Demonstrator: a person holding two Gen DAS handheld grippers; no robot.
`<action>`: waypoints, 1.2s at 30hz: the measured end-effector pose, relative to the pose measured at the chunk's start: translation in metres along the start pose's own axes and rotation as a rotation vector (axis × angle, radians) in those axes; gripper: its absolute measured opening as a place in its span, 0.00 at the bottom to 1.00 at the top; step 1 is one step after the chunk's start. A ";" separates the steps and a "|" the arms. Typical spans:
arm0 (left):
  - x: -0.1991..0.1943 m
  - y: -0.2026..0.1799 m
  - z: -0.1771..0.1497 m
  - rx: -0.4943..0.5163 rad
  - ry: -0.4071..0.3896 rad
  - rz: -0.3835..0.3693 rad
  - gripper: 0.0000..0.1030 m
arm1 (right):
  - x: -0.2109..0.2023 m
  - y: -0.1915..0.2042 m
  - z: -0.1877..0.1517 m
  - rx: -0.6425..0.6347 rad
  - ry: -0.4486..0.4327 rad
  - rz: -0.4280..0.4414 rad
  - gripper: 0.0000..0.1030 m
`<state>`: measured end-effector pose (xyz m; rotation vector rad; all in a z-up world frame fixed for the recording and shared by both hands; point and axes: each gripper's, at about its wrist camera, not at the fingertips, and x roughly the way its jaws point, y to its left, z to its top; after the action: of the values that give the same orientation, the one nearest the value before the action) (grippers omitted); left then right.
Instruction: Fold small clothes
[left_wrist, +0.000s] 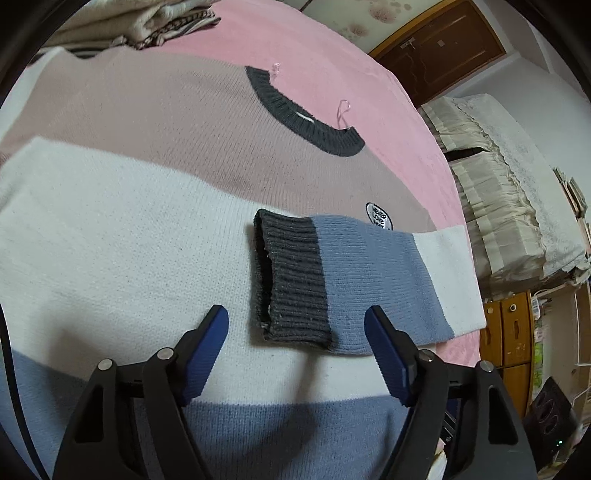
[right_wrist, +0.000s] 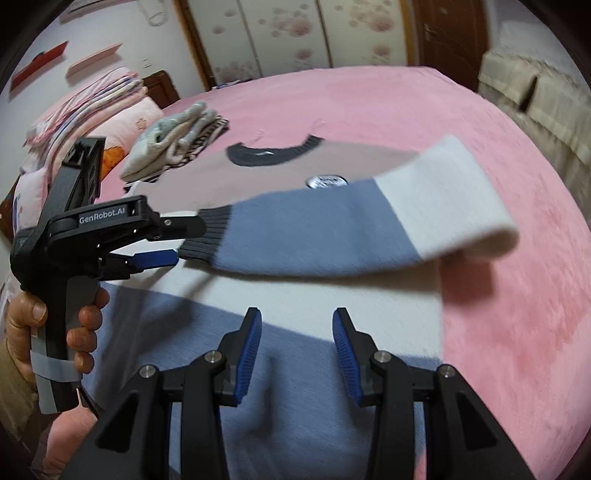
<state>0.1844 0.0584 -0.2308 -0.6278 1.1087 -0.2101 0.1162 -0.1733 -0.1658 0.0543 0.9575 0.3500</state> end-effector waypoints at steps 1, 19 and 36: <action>0.004 0.001 0.000 -0.007 0.000 -0.008 0.71 | 0.001 -0.004 -0.001 0.011 0.003 -0.002 0.39; 0.015 -0.004 0.005 -0.094 -0.017 -0.088 0.08 | 0.007 -0.021 -0.003 0.063 -0.003 -0.011 0.39; -0.091 -0.106 0.095 0.340 -0.432 0.160 0.08 | 0.021 -0.082 0.026 0.139 -0.086 -0.182 0.39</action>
<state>0.2432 0.0490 -0.0729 -0.2597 0.6795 -0.1131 0.1699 -0.2415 -0.1835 0.1072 0.8925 0.1120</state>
